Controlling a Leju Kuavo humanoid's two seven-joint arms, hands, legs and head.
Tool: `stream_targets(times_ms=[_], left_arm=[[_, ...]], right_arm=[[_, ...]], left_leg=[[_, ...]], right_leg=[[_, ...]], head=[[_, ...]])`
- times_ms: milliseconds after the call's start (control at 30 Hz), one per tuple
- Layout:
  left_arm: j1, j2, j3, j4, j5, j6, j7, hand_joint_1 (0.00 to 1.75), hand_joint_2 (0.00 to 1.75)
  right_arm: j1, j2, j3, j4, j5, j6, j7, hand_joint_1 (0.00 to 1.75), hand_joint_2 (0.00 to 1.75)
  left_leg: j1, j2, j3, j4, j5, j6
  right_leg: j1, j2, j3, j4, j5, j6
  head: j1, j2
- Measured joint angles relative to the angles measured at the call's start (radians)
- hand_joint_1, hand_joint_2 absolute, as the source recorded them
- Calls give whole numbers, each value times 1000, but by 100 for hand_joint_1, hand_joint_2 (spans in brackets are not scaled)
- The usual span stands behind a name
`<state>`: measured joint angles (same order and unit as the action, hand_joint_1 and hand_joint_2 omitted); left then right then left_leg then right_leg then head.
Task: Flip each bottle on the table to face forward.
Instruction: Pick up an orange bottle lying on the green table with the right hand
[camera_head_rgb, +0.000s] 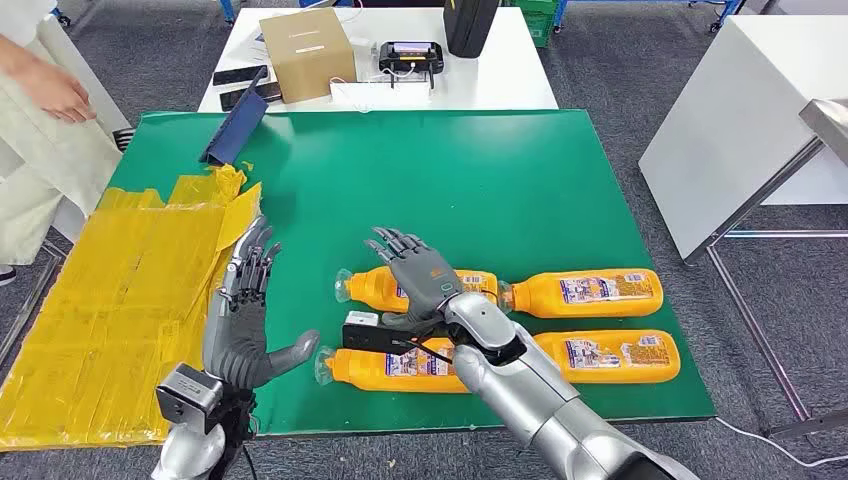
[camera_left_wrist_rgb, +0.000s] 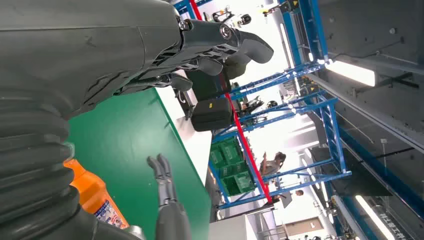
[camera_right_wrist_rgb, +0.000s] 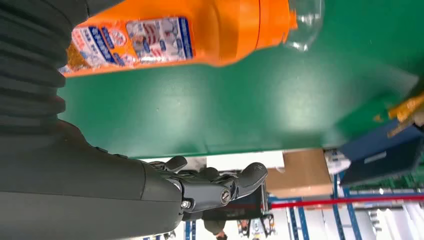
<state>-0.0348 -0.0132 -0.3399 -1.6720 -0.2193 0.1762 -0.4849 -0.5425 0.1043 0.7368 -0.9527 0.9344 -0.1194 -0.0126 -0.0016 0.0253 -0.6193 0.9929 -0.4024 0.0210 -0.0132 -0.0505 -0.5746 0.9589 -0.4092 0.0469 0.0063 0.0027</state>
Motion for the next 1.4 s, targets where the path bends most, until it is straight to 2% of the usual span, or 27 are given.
stream_targets(times_ms=[200, 400, 567, 767, 1233, 1267, 1300, 1400], left_arm=[[-6, -1, -1, 6, 5, -3, 1, 0, 175], [-17, -5, -15, 23, 18, -3, 6, 0, 175], [-27, -9, -18, 39, 32, -6, 13, 0, 175], [-42, -18, -19, 62, 43, -22, 20, 0, 175], [-65, -31, -28, 100, 57, -39, 21, 0, 175], [-69, -31, -30, 103, 60, -41, 21, 0, 175], [-73, -31, -33, 107, 63, -43, 20, 0, 175], [-84, -32, -42, 119, 72, -45, 19, 0, 175]], right_arm=[[-25, 14, 16, 63, 13, 1, 20, 0, 175], [-60, 38, 30, 189, 70, -43, 91, 0, 175], [-100, 49, 22, 330, 126, -99, 183, 0, 175], [-124, 48, -18, 437, 143, -64, 241, 0, 175], [-159, 51, -75, 525, 142, -4, 258, 2, 175], [-162, 51, -78, 529, 142, 5, 258, 10, 175], [-165, 50, -82, 535, 143, 15, 258, 42, 175], [-173, 49, -89, 552, 165, 36, 252, 151, 175]], left_leg=[[0, 0, 0, 0, 0, 0], [0, 0, 0, 0, 0, 0], [0, 0, 0, 0, 0, 0], [0, 0, 0, 0, 0, 0], [0, 0, 1, 0, 0, 0], [0, 0, 1, 0, 0, 0], [0, 0, 2, 0, 0, 0], [0, 0, 3, 0, 0, 0]], right_leg=[[0, 0, 0, 0, 0, 0], [0, 0, -1, 0, 0, 0], [0, 0, -1, 0, 0, 0], [0, 0, -1, 0, 0, 0], [0, 0, 0, 0, 0, 0], [0, 0, 0, 0, 0, 0], [0, 0, 0, 0, 0, 0], [0, 0, 2, 0, 0, 0]], head=[[0, 0], [0, 0], [0, 0], [0, 0], [0, 0], [0, 0], [0, 0], [0, 0]])
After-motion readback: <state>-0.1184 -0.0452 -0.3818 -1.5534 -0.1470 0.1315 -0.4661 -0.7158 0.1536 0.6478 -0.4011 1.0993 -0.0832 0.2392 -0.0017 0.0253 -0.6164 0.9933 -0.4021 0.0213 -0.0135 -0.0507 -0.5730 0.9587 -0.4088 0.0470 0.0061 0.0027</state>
